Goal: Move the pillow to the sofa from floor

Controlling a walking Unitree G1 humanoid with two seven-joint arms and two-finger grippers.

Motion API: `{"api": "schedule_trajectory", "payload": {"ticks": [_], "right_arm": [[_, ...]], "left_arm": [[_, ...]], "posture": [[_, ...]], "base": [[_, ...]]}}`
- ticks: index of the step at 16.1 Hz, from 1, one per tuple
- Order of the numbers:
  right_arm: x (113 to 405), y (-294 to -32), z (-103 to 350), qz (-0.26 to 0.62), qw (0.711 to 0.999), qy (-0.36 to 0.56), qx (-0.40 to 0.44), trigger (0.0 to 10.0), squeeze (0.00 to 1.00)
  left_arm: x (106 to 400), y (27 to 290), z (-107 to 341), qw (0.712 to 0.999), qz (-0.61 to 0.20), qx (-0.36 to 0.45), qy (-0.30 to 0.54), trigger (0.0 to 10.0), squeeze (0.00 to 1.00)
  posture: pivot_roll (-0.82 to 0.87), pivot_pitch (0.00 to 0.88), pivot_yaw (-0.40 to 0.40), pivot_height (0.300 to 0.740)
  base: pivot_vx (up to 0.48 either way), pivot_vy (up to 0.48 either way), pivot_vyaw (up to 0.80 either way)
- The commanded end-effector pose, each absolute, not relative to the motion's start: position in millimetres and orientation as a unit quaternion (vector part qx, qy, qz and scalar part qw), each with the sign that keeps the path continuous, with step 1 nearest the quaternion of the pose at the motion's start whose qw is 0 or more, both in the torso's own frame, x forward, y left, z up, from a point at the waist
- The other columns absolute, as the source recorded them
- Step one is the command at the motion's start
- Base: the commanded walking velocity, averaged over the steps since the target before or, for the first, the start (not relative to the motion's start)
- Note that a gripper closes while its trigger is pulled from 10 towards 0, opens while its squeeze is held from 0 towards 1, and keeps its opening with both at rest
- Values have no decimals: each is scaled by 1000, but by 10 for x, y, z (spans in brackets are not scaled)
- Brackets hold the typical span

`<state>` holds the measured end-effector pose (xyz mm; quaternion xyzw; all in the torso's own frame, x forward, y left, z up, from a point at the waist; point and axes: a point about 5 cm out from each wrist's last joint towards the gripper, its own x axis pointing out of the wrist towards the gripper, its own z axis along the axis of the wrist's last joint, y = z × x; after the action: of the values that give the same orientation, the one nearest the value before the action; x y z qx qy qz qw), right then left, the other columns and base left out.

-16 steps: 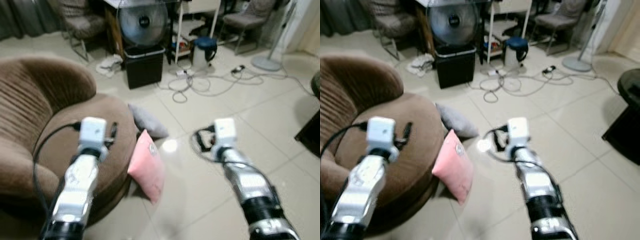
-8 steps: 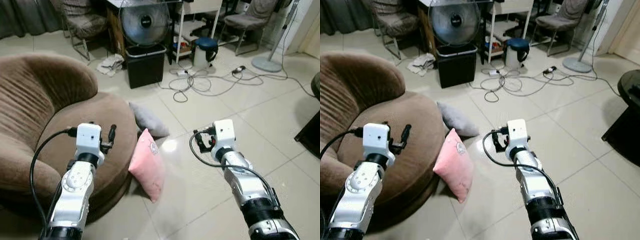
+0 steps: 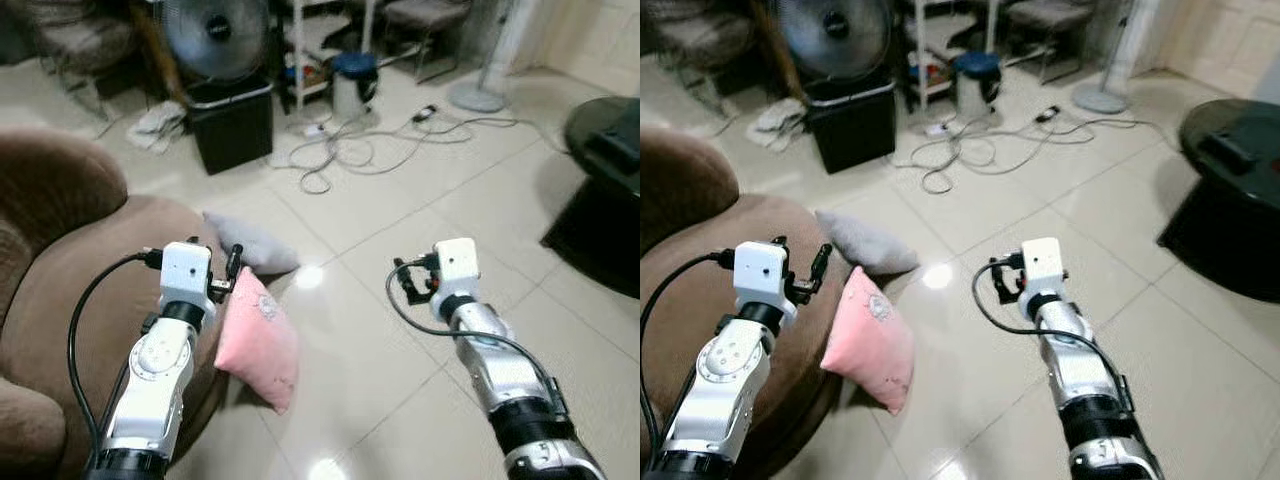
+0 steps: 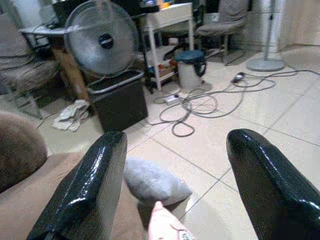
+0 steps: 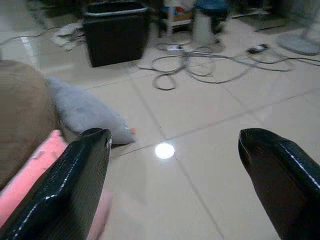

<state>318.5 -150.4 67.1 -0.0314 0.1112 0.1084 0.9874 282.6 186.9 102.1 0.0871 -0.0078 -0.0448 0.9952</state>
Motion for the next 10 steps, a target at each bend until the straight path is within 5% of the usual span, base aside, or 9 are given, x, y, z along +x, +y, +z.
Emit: {"api": "schedule_trajectory", "payload": {"ticks": [1,5,10], "right_arm": [[3191,-1457,700,123,987,102,-31,10000,0],[3182,-1425,703,148,982,102,-52,10000,0],[3168,-1442,668,138,984,109,-37,10000,0]], "left_arm": [[2821,1907,999,995,-41,90,-3,10000,0],[2811,1915,996,995,-37,92,-3,10000,0],[2806,1920,991,995,-39,93,-2,10000,0]], "posture": [[46,0,6,740],[54,0,-3,740],[56,0,-3,740]], "base": [[330,0,0],[335,0,600],[335,0,0]]}}
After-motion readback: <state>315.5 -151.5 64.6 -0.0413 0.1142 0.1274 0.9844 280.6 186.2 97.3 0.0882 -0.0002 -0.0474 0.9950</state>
